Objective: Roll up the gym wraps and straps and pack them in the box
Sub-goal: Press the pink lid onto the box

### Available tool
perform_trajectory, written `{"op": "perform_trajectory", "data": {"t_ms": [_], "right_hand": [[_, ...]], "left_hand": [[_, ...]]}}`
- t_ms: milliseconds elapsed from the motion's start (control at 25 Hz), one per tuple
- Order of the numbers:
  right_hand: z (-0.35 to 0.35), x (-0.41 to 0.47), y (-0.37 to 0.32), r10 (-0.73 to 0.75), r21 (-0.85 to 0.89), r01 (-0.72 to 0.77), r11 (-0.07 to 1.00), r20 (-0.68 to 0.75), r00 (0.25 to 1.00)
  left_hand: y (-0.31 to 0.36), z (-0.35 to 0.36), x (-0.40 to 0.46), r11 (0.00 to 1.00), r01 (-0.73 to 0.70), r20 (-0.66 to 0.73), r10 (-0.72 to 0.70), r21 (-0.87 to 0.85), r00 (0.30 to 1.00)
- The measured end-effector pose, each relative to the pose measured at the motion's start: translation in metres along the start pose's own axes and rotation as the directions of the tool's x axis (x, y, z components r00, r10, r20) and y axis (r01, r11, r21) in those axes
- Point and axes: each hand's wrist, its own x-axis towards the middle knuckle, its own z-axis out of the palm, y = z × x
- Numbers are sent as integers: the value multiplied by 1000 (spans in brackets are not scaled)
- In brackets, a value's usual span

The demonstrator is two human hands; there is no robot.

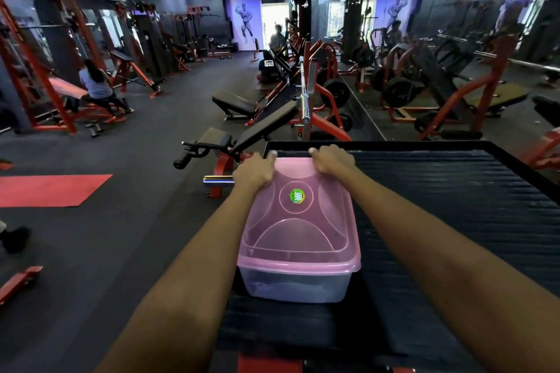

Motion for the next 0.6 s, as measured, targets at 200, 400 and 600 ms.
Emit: {"op": "perform_trajectory", "data": {"t_ms": [200, 400, 600], "right_hand": [[36, 77, -7, 80, 107, -117, 987, 302, 950], [9, 12, -11, -57, 112, 54, 992, 28, 998], [-5, -34, 1, 53, 127, -41, 991, -88, 995]], "left_hand": [[-7, 6, 21, 974, 66, 70, -52, -217, 996], [7, -3, -4, 993, 73, -218, -92, -93, 972], [7, -19, -55, 994, -11, -235, -15, -108, 972]]}}
